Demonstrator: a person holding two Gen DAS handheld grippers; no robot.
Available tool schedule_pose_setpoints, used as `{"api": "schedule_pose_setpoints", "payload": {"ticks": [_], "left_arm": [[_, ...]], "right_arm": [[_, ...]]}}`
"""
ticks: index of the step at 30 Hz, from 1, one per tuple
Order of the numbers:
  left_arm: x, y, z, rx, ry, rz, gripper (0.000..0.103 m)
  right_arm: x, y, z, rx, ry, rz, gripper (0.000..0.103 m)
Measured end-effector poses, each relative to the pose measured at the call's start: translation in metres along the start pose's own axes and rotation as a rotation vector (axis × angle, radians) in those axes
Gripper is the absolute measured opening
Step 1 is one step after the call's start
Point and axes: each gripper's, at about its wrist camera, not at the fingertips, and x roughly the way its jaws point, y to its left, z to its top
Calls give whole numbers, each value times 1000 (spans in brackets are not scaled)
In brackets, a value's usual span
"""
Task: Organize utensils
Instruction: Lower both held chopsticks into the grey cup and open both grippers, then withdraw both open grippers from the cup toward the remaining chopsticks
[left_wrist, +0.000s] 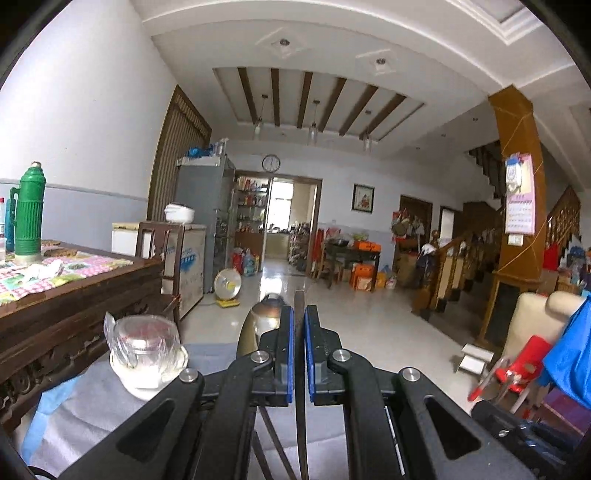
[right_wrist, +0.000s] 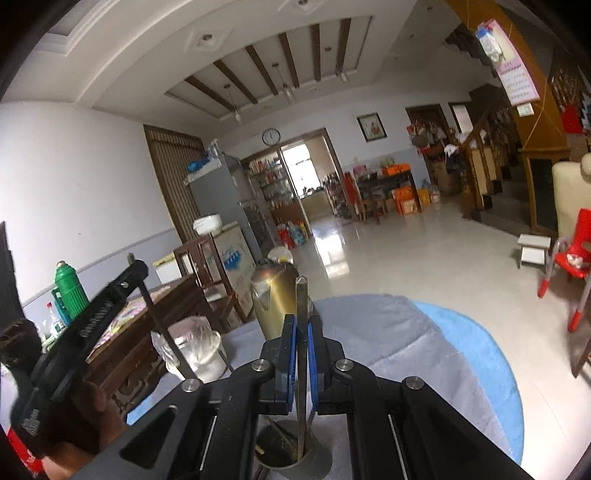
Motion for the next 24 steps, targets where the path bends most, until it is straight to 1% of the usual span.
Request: {"api": "schedule_pose_setpoints", "payload": {"ticks": [4, 7, 11, 15, 16, 18, 20, 21, 22, 24], "left_arm": [[13, -4, -18, 6, 37, 22, 6], [15, -8, -29, 25, 53, 27, 6], [13, -12, -37, 51, 85, 15, 6], [-1, -12, -35, 60, 101, -11, 7], [-6, -11, -33, 65, 100, -17, 10], [-18, -8, -28, 74, 88, -25, 35], [-36, -4, -22, 90, 57, -15, 47], [-44, -1, -19, 99, 44, -10, 52], [-53, 4, -17, 107, 35, -5, 54], [-70, 15, -15, 113, 31, 12, 62]], "right_arm": [[5, -3, -5, -4, 27, 11, 6], [8, -5, -11, -6, 57, 25, 6], [11, -8, -18, 11, 98, 43, 6], [14, -13, -25, 45, 152, 78, 9], [15, -14, -26, 52, 163, 84, 9], [13, -17, -28, 67, 174, 94, 9], [10, -19, -29, 88, 190, 111, 11], [8, -21, -29, 102, 193, 123, 11], [6, -21, -28, 112, 190, 133, 11], [-1, -23, -27, 135, 180, 161, 12]]}}
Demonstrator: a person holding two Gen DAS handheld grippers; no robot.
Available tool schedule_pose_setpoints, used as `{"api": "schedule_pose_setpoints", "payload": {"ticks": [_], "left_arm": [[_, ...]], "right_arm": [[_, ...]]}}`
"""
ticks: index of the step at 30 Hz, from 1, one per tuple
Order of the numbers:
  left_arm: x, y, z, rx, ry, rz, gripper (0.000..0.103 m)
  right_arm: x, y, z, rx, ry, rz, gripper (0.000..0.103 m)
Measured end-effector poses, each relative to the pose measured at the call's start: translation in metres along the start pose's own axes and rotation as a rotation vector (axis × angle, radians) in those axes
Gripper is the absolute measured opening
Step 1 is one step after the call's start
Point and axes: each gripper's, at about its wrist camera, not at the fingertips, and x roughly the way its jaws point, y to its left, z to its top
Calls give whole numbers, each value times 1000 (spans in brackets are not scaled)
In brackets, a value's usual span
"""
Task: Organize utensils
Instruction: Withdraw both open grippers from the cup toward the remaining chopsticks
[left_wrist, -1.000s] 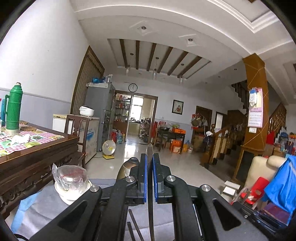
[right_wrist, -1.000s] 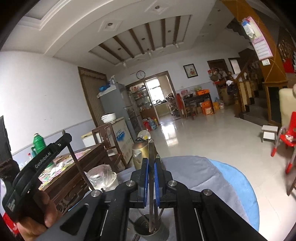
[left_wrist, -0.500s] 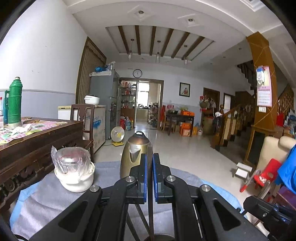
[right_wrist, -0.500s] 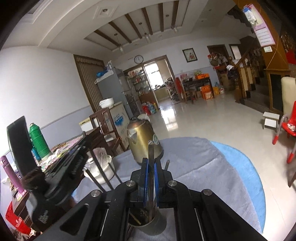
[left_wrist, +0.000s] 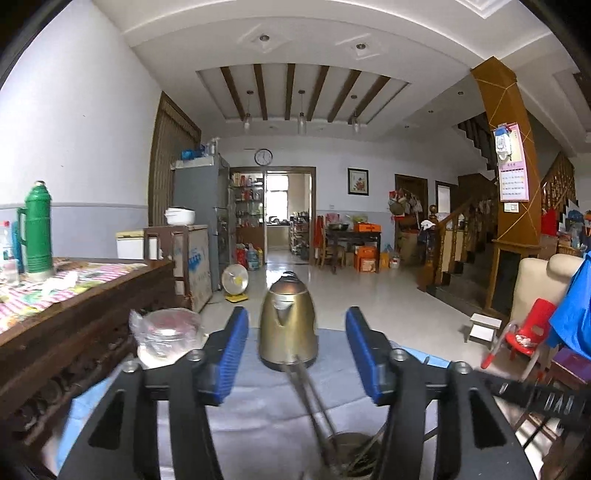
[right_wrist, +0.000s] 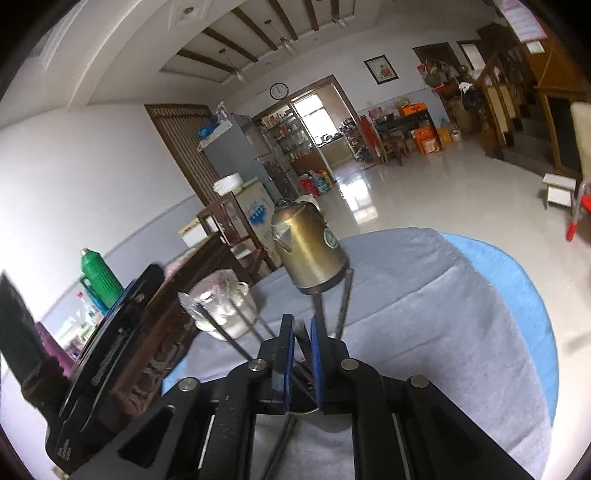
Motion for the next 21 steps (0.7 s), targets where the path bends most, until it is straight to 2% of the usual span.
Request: {"api": "schedule_pose_setpoints", "payload": {"ticks": [4, 9, 13, 18, 21], "left_arm": [[-20, 27, -9, -12, 56, 37, 64], [-35, 63, -41, -49, 205, 102, 65], [-40, 87, -74, -85, 343, 148, 65], [-46, 107, -118, -142, 481, 154, 65], [-50, 105, -139, -138, 531, 142, 65]], "right_arm": [[-17, 1, -1, 34, -33, 55, 15], [-39, 7, -11, 43, -57, 79, 16], [-54, 17, -30, -27, -52, 99, 16], [-56, 27, -62, -112, 21, 88, 16], [-41, 27, -85, -116, 98, 74, 16]]}}
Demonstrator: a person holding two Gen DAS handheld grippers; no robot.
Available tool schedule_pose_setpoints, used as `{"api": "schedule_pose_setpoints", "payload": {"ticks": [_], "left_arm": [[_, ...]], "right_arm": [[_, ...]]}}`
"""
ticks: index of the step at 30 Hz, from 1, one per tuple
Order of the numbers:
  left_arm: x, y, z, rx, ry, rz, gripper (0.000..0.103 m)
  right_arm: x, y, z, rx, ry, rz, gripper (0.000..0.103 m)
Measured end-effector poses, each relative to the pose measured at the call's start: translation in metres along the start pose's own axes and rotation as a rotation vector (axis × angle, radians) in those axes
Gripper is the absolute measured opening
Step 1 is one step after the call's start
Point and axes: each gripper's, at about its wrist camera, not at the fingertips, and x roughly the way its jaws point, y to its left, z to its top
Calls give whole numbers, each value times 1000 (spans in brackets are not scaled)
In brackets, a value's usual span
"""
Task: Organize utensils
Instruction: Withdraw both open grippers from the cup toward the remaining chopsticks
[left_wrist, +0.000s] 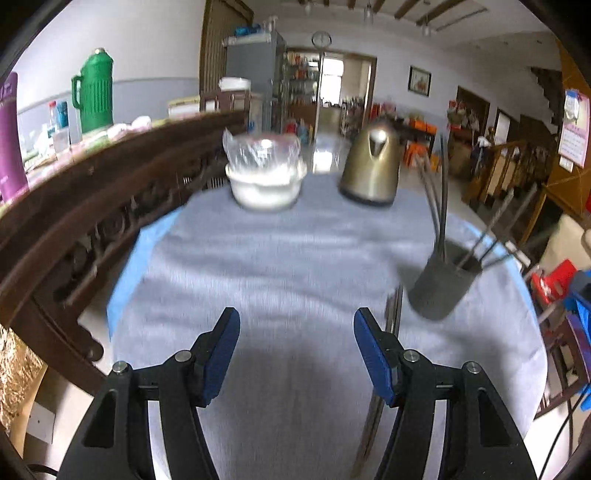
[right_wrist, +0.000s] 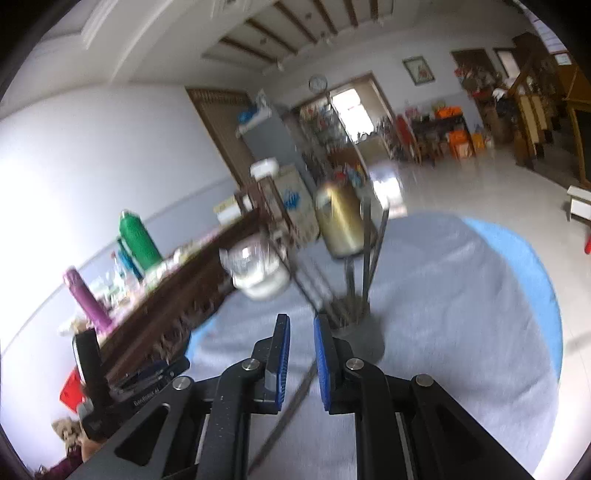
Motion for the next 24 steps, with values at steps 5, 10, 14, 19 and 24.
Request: {"api": "schedule_pose_setpoints", "payload": {"ticks": [5, 10, 14, 19, 24], "left_arm": [[12, -4, -28, 34, 83, -7, 65], [26, 4, -51, 33, 167, -9, 65], [32, 1, -65, 39, 217, -40, 65], [33, -10, -76, 72, 243, -84, 65], [33, -15, -79, 90, 250, -103, 65]], "right_arm": [[33, -2, -37, 14, 137, -17, 16], [56, -4, -65, 30, 230, -16, 16], [68, -9, -76, 51, 280, -17, 16], [81, -11, -85, 56, 323, -30, 16], [87, -13, -90, 77, 349, -31, 16]]}}
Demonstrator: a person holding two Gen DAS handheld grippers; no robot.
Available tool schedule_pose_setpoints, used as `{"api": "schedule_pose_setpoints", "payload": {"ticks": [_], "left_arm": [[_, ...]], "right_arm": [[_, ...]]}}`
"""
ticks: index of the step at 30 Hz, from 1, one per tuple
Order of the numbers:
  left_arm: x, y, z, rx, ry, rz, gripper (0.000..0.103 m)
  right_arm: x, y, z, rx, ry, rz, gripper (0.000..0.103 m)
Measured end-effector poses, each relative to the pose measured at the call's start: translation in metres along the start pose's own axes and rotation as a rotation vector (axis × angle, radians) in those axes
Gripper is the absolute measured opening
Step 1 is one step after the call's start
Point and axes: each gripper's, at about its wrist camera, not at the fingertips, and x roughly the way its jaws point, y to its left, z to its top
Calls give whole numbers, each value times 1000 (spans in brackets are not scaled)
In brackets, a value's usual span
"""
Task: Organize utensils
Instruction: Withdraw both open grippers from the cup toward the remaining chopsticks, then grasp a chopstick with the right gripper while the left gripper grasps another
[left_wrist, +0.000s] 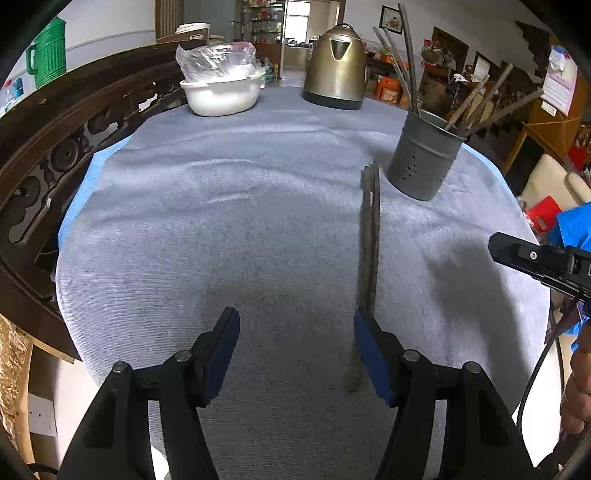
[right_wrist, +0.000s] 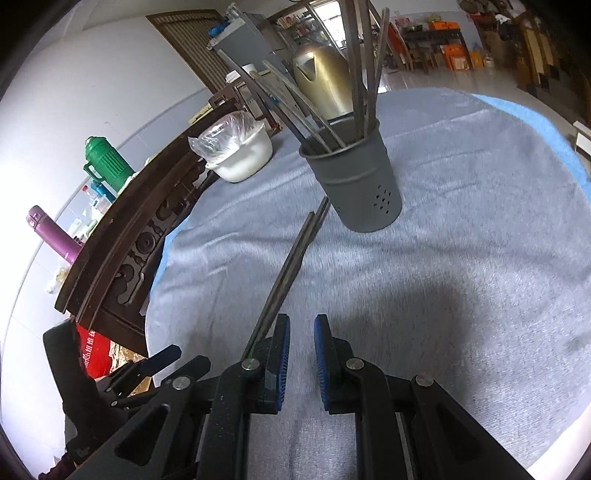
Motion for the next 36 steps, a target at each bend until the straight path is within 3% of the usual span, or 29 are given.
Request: {"api": "schedule_pose_setpoints", "payload": {"ticks": [13, 21, 33, 36], "left_arm": [[-2, 24, -9, -78, 4, 13, 65], [-5, 38, -11, -112, -5, 10, 65], [-4, 45, -11, -135, -4, 4, 65], [-5, 44, -11, -128, -6, 8, 65]], "right_arm": [[60, 34, 14, -57, 115, -13, 16], [100, 49, 15, -109, 155, -110, 16], [115, 66, 9, -218, 192, -207, 15], [112, 62, 9, -205, 204, -194, 15]]}}
